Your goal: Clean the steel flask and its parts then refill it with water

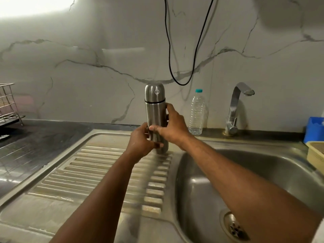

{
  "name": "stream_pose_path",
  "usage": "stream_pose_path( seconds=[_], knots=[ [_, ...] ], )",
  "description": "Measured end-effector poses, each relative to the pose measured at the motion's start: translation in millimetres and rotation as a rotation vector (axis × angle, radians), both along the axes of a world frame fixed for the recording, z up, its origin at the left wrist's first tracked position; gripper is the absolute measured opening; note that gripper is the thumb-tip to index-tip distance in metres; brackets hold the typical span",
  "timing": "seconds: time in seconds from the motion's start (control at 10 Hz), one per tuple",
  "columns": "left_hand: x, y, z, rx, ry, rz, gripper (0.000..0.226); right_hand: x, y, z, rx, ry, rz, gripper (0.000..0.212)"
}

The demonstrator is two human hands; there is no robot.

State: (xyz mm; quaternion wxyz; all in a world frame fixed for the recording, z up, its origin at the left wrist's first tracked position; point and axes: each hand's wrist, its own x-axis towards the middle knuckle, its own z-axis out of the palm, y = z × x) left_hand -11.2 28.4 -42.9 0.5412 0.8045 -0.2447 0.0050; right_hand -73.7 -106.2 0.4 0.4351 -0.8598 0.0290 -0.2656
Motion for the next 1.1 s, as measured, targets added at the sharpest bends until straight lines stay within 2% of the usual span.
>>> stream_pose_path(
  seconds=[0.3,0.7,0.8,0.9,1.0,1.1],
  knots=[
    [46,-30,-13,0.045,0.028,0.002,0.062,45,-21,-15,-0.030,0.013,-0.070,0.084],
    [63,-34,-29,0.079,-0.042,0.038,0.057,57,-20,-29,-0.013,-0.006,-0.114,0.087],
    [54,-35,-31,0.074,-0.054,0.045,0.053,49,-21,-28,0.006,0.038,-0.108,0.084],
    [47,-34,-30,0.129,-0.078,0.061,0.052,33,-21,-21,-0.044,0.172,-0.104,0.087],
    [32,-31,-22,0.169,-0.083,0.119,0.058,7,-23,-11,-0.153,0.316,-0.067,0.099],
    [7,-23,-7,0.197,-0.067,0.245,0.098,-27,-30,8,-0.304,0.382,-0.111,0.092]
  ],
)
